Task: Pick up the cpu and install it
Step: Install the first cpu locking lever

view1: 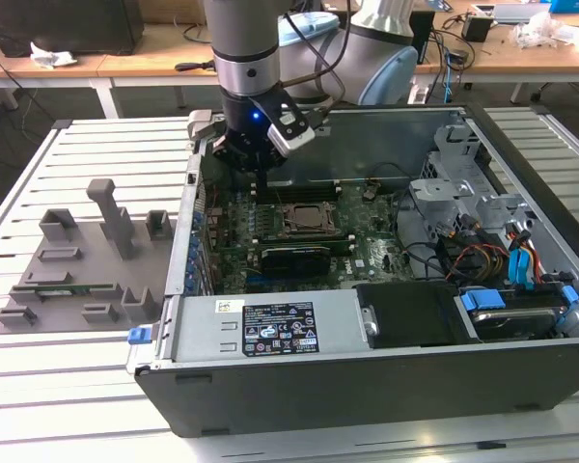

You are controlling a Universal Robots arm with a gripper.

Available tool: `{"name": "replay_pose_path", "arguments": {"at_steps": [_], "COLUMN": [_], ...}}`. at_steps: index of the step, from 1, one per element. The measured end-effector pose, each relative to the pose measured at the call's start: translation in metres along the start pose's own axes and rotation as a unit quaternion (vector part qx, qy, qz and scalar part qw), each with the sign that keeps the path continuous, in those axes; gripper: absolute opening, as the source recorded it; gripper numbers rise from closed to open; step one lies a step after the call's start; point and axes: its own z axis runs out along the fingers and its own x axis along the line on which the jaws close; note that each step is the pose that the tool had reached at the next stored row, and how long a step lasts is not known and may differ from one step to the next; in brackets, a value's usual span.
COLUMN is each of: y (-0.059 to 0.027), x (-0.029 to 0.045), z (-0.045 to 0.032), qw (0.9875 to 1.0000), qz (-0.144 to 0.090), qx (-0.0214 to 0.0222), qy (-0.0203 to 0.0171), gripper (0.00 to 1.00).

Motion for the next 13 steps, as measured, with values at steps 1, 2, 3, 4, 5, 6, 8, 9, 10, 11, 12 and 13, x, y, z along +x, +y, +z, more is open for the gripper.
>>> {"name": "replay_pose_path", "arguments": {"at_steps": [1, 2, 3, 4, 5, 6, 8, 9, 10, 11, 12, 13], "y": [0.0001, 0.0002, 0.0002, 0.0002, 0.0002, 0.0002, 0.0002, -0.0001, -0.0004, -0.0006, -0.0009, -0.0015], "x": [0.0011, 0.0013, 0.0013, 0.0014, 0.0014, 0.0014, 0.0013, -0.0001, -0.0027, -0.0044, -0.0066, -0.0111], "z": [-0.0001, -0.0001, -0.0001, -0.0001, -0.0001, -0.0001, 0.0000, 0.0000, 0.0001, 0.0002, 0.0002, 0.0004], "qw": [1.0000, 1.0000, 0.9999, 0.9997, 0.9996, 0.9995, 0.9995, 0.9995, 0.9995, 0.9995, 0.9995, 0.9995], "qz": [0.000, 0.000, 0.001, 0.001, 0.001, 0.001, 0.001, 0.001, 0.001, 0.001, 0.001, 0.001], "qx": [-0.0032, -0.0090, -0.0163, -0.0227, -0.0267, -0.0308, -0.0312, -0.0313, -0.0312, -0.0312, -0.0312, -0.0312], "qy": [-0.0006, -0.0014, -0.0023, -0.0032, -0.0038, -0.0043, -0.0044, -0.0044, -0.0043, -0.0043, -0.0043, -0.0044], "gripper": [0.11, 0.11, 0.11, 0.11, 0.11, 0.11, 0.11, 0.11, 0.11, 0.11, 0.11, 0.11]}}
